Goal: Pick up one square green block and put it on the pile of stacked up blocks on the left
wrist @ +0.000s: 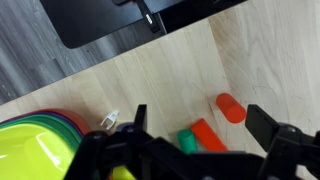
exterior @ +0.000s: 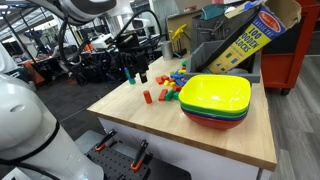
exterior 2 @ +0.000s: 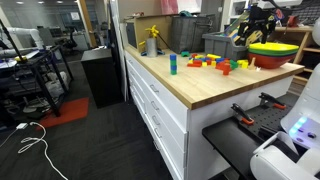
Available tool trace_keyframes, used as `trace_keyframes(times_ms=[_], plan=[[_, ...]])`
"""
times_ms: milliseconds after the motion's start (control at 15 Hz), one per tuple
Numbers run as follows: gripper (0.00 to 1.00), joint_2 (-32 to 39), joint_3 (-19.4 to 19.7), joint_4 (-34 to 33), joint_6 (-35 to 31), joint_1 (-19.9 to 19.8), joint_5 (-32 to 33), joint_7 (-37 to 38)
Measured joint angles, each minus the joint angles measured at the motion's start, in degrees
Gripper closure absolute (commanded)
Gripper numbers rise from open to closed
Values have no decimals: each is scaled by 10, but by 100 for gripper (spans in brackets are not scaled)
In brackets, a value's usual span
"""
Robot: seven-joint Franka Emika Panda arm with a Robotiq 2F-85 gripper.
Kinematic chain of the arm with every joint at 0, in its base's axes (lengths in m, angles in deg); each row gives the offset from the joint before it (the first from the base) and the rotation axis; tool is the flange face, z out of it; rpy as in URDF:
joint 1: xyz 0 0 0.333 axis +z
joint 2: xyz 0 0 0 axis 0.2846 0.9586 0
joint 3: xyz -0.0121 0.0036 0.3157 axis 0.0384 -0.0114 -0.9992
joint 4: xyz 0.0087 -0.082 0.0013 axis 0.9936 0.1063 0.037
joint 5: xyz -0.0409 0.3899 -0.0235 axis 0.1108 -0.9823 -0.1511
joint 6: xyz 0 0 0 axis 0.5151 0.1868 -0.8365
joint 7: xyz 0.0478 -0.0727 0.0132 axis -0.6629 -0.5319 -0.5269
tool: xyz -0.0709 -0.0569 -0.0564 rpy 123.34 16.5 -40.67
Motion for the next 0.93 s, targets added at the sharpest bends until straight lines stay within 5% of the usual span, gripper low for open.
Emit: trace_keyframes(times_ms=[933], plan=[[0,202,-5,-129,-69,2,-9,47]])
